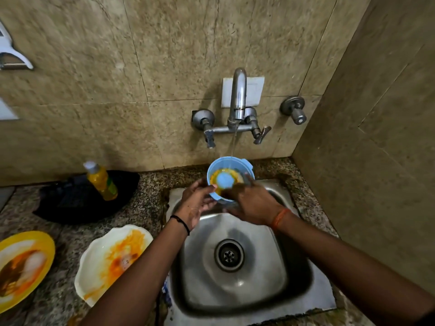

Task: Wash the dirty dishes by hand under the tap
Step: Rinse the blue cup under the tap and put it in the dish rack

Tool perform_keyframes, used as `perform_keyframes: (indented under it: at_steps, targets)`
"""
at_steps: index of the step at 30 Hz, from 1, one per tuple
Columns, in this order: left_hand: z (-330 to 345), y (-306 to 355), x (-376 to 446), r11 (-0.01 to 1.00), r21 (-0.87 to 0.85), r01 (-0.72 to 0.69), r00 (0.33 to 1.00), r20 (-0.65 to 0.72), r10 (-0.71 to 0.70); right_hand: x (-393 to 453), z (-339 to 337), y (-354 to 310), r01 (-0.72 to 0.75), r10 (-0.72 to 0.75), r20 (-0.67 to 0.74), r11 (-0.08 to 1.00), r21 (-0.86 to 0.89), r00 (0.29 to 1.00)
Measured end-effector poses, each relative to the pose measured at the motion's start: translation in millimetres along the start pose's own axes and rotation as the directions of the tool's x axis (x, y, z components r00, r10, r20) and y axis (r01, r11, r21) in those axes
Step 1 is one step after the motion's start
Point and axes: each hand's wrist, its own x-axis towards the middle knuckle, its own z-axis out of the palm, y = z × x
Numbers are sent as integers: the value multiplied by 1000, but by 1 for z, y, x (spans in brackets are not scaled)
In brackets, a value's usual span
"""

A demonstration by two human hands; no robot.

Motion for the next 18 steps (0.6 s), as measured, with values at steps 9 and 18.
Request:
perform_keyframes:
  at_steps: [9,18]
  targets:
    - [5,-6,3,997,-76,-5,1000,17,6,23,-6,-8,-85,63,131,982,167,989]
    - [15,-3,7,999,2,-44,998,35,44,34,1,5,-132,56,139,761,635,989]
